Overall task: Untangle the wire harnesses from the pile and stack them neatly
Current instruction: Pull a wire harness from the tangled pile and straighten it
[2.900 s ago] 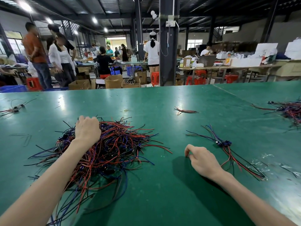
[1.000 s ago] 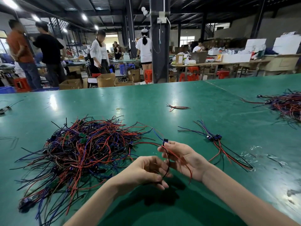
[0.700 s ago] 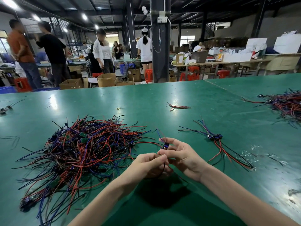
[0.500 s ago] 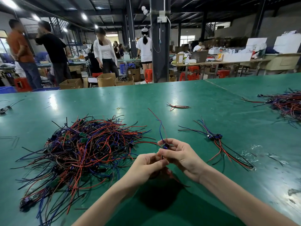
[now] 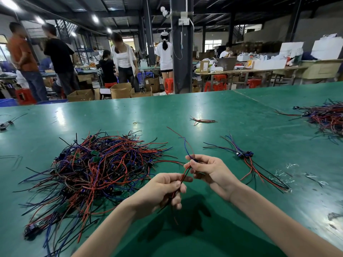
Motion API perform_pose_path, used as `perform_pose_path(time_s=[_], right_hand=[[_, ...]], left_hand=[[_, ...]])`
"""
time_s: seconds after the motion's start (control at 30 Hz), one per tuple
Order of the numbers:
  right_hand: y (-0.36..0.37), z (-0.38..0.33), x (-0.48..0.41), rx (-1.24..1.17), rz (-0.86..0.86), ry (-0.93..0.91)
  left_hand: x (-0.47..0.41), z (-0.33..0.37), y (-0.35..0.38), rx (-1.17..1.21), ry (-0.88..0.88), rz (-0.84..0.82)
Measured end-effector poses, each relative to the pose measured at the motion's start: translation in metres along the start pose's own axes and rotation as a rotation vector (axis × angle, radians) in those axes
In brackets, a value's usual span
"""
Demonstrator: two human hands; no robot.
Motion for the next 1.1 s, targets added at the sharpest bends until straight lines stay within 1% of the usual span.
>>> perform_pose_path(time_s=[0.2,0.4,0.6,0.77,0.83,0.97,1.03,1.1], right_hand=[[-0.014,-0.007,-0.006,-0.055,0.116,-0.005],[-0.018,-0.007,-0.008,-0.084,0.156,-0.012],[-0.024,-0.007,-0.009,-0.113,0.22,-0.028],[-0.024,-0.006,-0.009,-0.133,0.206,0.02],[-0.02,-0.005,-0.006,-0.126,0.168,0.052],[-0.001,0.004,0.005,0.009,0.056,0.049],[0.011,0.012,0.011,0.076,0.001,0.023],[0.018,0.019,0.015,0.076,-0.025,-0.001]], left_hand=[[0.003,-0.003,-0.005,-0.127,-0.012,-0.079],[0.003,-0.001,-0.01,-0.192,-0.036,-0.102],[0.001,-0.004,-0.026,-0.373,-0.076,0.013],[-0.001,-0.003,-0.033,-0.423,-0.144,0.094],[-0.002,0.002,-0.035,-0.427,-0.113,0.143],[-0.005,0.017,-0.042,-0.618,0.139,0.308],[-0.006,0.016,-0.036,-0.568,0.197,0.287],[-0.006,0.011,-0.027,-0.416,0.172,0.22]])
Point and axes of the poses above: each hand's wrist, its own x-axis away from the middle knuckle, its own y-axis out of the palm, z = x × y, the point moved 5 cm from there along -x, towards the middle knuckle, and after that the axes turned 10 degrees about z, right-handed, at the moved point
